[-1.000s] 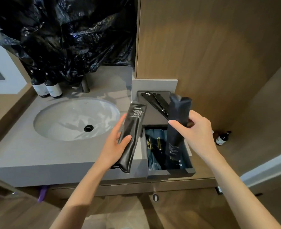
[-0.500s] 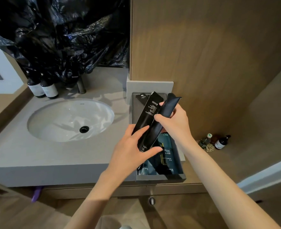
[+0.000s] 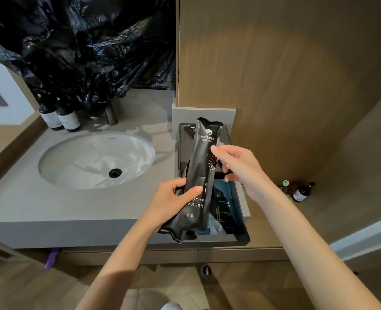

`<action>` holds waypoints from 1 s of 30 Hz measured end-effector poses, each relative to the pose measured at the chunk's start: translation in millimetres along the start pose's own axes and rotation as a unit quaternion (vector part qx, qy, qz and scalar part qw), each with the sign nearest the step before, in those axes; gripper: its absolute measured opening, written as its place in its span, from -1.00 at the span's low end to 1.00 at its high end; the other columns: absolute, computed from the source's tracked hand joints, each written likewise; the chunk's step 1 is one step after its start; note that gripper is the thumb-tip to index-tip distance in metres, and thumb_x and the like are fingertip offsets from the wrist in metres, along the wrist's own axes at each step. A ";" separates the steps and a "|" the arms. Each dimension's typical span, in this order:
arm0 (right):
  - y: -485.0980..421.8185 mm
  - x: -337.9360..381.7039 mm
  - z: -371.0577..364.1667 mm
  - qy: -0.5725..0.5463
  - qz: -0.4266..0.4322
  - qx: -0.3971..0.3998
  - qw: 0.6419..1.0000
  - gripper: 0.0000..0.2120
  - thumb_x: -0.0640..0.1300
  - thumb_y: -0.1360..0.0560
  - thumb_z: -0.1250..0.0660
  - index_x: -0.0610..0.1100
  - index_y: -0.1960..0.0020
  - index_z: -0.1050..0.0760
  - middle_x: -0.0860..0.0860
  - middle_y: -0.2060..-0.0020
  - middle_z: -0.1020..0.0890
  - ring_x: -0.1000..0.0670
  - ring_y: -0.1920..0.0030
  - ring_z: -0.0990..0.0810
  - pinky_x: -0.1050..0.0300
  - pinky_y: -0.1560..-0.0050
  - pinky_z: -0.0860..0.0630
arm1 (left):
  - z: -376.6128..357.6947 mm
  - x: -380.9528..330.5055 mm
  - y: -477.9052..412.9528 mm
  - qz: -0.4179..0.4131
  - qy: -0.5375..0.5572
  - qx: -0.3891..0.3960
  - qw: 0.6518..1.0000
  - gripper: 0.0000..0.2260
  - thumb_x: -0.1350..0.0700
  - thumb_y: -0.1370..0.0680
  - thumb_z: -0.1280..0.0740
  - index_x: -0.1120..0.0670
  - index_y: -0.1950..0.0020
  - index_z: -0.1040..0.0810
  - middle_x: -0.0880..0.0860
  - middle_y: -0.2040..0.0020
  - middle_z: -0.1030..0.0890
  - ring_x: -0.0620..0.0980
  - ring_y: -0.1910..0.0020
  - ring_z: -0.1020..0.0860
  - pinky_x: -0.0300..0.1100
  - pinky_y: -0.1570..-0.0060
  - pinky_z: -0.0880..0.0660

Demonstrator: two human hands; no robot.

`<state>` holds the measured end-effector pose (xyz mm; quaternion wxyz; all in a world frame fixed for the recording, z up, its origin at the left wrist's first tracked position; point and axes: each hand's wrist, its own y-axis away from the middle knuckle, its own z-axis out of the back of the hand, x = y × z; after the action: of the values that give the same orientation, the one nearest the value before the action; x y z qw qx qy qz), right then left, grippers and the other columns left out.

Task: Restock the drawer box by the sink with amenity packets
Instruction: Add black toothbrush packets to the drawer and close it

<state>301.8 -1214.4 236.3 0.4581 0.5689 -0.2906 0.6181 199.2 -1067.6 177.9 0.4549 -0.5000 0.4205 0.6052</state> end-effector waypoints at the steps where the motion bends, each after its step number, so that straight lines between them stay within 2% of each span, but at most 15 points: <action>1: 0.9 -2.1 2.4 0.013 0.002 -0.001 1.000 -0.76 0.02 -0.49 -0.38 -0.08 -0.09 -0.63 0.06 0.36 -0.47 0.12 0.36 -0.42 0.33 0.43 -0.45 | 0.2 -0.1 1.0 0.019 0.036 0.014 0.999 -0.89 0.14 -0.48 -0.42 0.00 0.02 -0.68 -0.06 0.13 -0.72 -0.15 0.15 -0.66 -0.32 0.16 -0.54; 5: 5.9 -10.8 2.5 0.025 0.015 0.004 1.000 -0.89 -0.11 -0.51 -0.38 -0.11 0.17 -0.61 0.07 0.44 -0.49 0.12 0.41 -0.43 0.32 0.44 -0.43 | 1.1 1.2 1.5 0.032 0.054 0.026 0.998 -0.84 0.13 -0.47 -0.43 0.04 -0.04 -0.68 -0.04 0.07 -0.72 -0.09 0.08 -0.68 -0.24 0.08 -0.57; 7: 6.3 -15.5 1.9 0.010 0.019 -0.011 1.000 -0.82 -0.14 -0.51 -0.37 -0.08 0.28 -0.55 0.11 0.49 -0.49 0.13 0.43 -0.44 0.31 0.44 -0.43 | 1.2 2.0 1.7 0.037 0.045 0.030 0.998 -0.86 0.10 -0.48 -0.43 0.01 -0.03 -0.68 -0.07 0.07 -0.72 -0.11 0.07 -0.68 -0.24 0.05 -0.57; 10: 6.7 -16.7 4.9 0.002 0.013 -0.024 1.000 -0.77 -0.14 -0.51 -0.37 -0.07 0.33 -0.53 0.13 0.53 -0.49 0.12 0.42 -0.44 0.31 0.42 -0.43 | 4.4 4.6 4.2 0.046 0.022 0.019 0.999 -0.92 0.06 -0.51 -0.39 -0.11 0.10 -0.66 -0.30 0.17 -0.68 -0.36 0.12 -0.62 -0.46 0.10 -0.47; 14: 7.9 -15.4 10.7 0.021 0.001 -0.043 0.999 -0.70 -0.12 -0.50 -0.37 -0.10 0.40 -0.49 0.05 0.51 -0.45 0.08 0.48 -0.37 0.38 0.53 -0.33 | 12.9 13.9 3.5 0.032 -0.012 0.006 0.999 -0.86 -0.01 -0.54 -0.33 -0.13 -0.01 -0.67 -0.28 0.02 -0.67 -0.36 -0.04 -0.57 -0.46 -0.02 -0.43; 17: 7.9 -17.6 11.1 0.038 -0.018 -0.041 0.998 -0.71 -0.10 -0.49 -0.38 -0.15 0.38 -0.48 -0.01 0.48 -0.44 0.07 0.49 -0.36 0.40 0.55 -0.30 | 15.0 14.8 2.1 0.013 -0.043 -0.001 0.999 -0.86 0.01 -0.53 -0.36 -0.10 -0.04 -0.67 -0.28 0.02 -0.66 -0.41 -0.04 -0.54 -0.57 0.01 -0.40; 21: 7.0 -24.2 5.7 0.026 -0.055 -0.020 0.998 -0.72 -0.08 -0.46 -0.41 -0.10 0.40 -0.50 0.03 0.48 -0.47 0.07 0.41 -0.40 0.28 0.40 -0.40 | 5.1 13.3 -3.1 -0.011 -0.078 -0.012 0.997 -0.90 0.09 -0.47 -0.43 -0.08 0.04 -0.62 -0.25 0.07 -0.61 -0.52 0.10 -0.51 -0.64 0.09 -0.34; 23: 8.3 -26.9 2.2 0.017 -0.066 -0.020 0.997 -0.71 -0.08 -0.46 -0.42 -0.09 0.42 -0.49 0.04 0.49 -0.46 0.06 0.41 -0.40 0.24 0.37 -0.40 | 0.0 15.0 -5.3 -0.016 -0.079 -0.021 0.997 -0.96 0.09 -0.46 -0.45 -0.05 0.16 -0.63 -0.19 0.19 -0.62 -0.40 0.22 -0.53 -0.57 0.15 -0.37; 25: 11.1 -29.6 0.5 0.013 -0.063 -0.025 0.998 -0.73 -0.08 -0.48 -0.40 -0.09 0.38 -0.51 0.04 0.49 -0.46 0.06 0.42 -0.39 0.23 0.38 -0.41 | -3.9 18.0 -5.7 -0.009 -0.051 -0.014 0.999 -0.93 0.10 -0.45 -0.47 0.03 0.23 -0.66 -0.12 0.28 -0.63 -0.28 0.29 -0.52 -0.49 0.18 -0.39; 27: 16.0 -33.5 0.8 0.033 -0.050 -0.012 0.998 -0.84 -0.07 -0.51 -0.38 -0.09 0.23 -0.57 0.04 0.44 -0.47 0.08 0.42 -0.41 0.25 0.41 -0.43 | -6.0 21.3 -5.7 0.026 -0.008 -0.017 0.999 -0.93 0.10 -0.43 -0.48 0.04 0.25 -0.68 -0.14 0.30 -0.65 -0.28 0.27 -0.56 -0.44 0.16 -0.42; 30: 25.7 -46.2 0.0 0.098 -0.032 0.029 0.994 -0.91 -0.07 -0.53 -0.34 -0.08 0.07 -0.56 0.04 0.33 -0.50 0.15 0.36 -0.48 0.30 0.40 -0.47 | -9.2 25.2 -7.3 0.063 0.021 -0.046 0.997 -0.92 0.06 -0.42 -0.49 0.04 0.24 -0.70 -0.10 0.22 -0.70 -0.25 0.12 -0.63 -0.31 -0.01 -0.49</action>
<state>275.6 -1235.8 195.7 0.4873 0.5274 -0.2083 0.6641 206.1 -1071.5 151.3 0.3835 -0.5050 0.4327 0.6409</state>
